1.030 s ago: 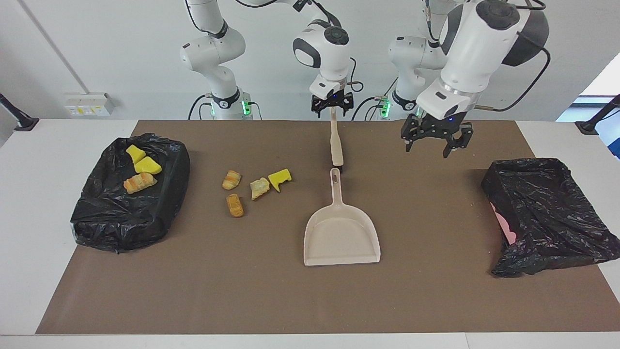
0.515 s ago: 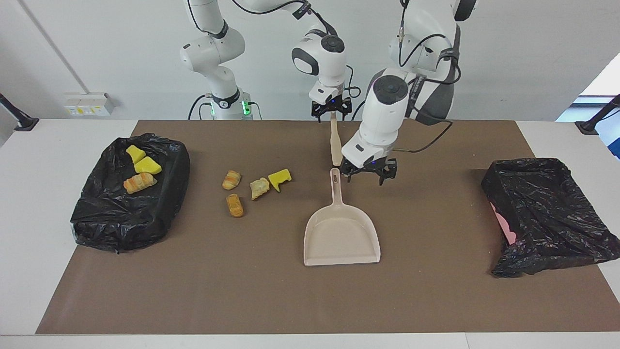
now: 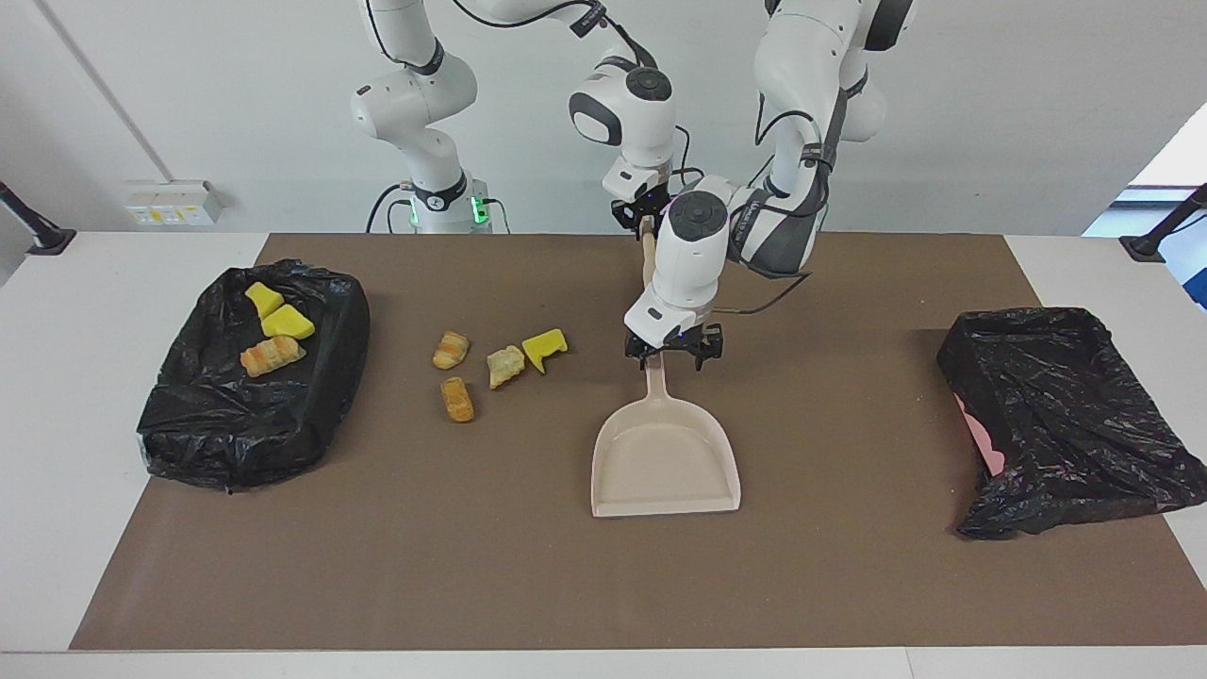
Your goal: Sweep and dump trash in bin
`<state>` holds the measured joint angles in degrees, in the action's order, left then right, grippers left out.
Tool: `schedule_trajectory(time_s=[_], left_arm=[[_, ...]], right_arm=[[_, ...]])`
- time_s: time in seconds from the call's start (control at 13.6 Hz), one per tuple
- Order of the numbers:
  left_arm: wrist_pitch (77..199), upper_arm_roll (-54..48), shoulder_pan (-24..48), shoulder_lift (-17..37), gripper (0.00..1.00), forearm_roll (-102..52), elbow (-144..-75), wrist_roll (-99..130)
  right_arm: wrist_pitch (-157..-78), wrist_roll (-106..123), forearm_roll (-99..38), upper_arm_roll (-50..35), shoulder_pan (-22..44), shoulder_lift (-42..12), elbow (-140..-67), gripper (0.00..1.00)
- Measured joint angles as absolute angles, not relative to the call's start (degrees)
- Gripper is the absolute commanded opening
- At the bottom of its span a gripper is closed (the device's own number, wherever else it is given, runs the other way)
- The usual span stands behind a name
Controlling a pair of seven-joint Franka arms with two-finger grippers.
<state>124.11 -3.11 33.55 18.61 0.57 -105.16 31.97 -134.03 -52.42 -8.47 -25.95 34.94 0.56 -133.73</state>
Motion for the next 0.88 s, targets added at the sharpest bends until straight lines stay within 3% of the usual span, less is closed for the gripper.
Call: schedule_trajectory(time_s=[0.15, 0.22, 0.37, 0.81, 0.88], left_arm=[[124.7, -3.1, 34.0, 18.6, 1.00, 0.6, -105.4, 32.6], [124.8, -3.0, 34.0, 18.6, 0.93, 0.6, -105.4, 32.6], [124.9, -3.0, 34.0, 18.5, 0.61, 0.6, -105.4, 32.7], [124.9, -3.0, 34.1, 18.5, 0.37, 0.6, -105.5, 32.5], [124.9, -3.1, 34.2, 18.5, 0.27, 0.6, -105.6, 32.3]], right_arm=[[-134.0, -52.4, -8.5, -25.9, 34.9, 0.6, -133.7, 0.14], [-134.0, -52.4, -8.5, -25.9, 34.9, 0.6, -133.7, 0.00], [-134.1, -52.4, -8.5, -25.9, 34.9, 0.6, -133.7, 0.00], [-133.0, -52.4, -8.4, -25.9, 34.9, 0.5, -133.4, 0.00], [-131.5, -52.4, -8.2, -25.8, 34.9, 0.6, -132.9, 0.00]])
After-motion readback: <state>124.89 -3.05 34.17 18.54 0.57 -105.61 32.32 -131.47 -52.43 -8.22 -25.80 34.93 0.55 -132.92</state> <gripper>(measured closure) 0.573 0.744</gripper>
